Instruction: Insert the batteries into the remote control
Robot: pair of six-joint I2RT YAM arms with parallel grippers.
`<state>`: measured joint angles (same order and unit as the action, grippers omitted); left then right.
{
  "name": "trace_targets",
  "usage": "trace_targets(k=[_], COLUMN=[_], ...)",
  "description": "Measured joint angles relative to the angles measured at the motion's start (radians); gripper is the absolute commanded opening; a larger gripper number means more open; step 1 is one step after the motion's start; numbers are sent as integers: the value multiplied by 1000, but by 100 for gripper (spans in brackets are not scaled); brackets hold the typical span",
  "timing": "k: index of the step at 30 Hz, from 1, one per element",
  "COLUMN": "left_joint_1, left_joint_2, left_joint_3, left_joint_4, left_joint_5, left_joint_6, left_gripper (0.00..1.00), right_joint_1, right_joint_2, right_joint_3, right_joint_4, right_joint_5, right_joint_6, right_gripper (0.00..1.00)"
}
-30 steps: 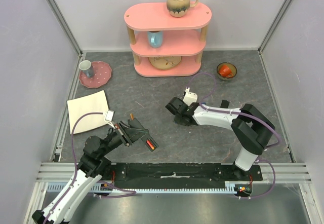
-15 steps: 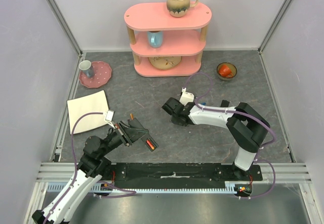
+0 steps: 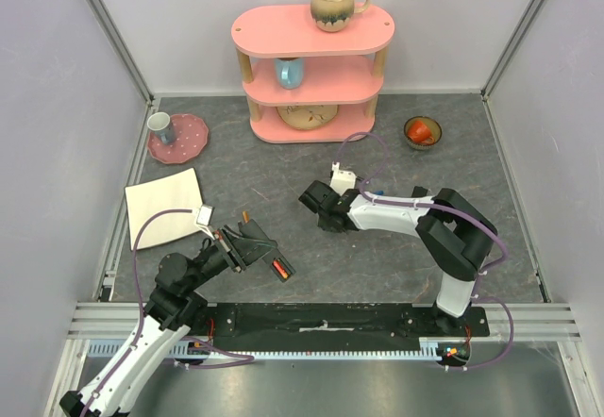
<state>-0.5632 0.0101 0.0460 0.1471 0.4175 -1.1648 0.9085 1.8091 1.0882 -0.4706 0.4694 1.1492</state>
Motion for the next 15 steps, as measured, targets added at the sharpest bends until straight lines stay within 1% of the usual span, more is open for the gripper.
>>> trace_targets(k=[3, 5, 8, 10, 13, 14, 15], left_joint_1=[0, 0, 0, 0, 0, 0, 0], left_joint_2=[0, 0, 0, 0, 0, 0, 0], left_joint_3=[0, 0, 0, 0, 0, 0, 0], left_joint_4=[0, 0, 0, 0, 0, 0, 0], left_joint_5=[0, 0, 0, 0, 0, -1, -1], left_joint_6=[0, 0, 0, 0, 0, 0, 0], left_gripper=[2, 2, 2, 2, 2, 2, 2], right_joint_1=[-3, -8, -19, -23, -24, -24, -24], right_joint_2=[-3, -13, -46, -68, -91, -93, -93], right_joint_3=[-2, -14, -53, -76, -105, -107, -108], right_joint_4=[2, 2, -1, -2, 1, 1, 2], right_joint_5=[-1, -2, -6, -14, -28, -29, -30], right_joint_6=[-66, -117, -217, -281, -375, -399, -417], right_gripper=[4, 4, 5, 8, 18, 27, 32])
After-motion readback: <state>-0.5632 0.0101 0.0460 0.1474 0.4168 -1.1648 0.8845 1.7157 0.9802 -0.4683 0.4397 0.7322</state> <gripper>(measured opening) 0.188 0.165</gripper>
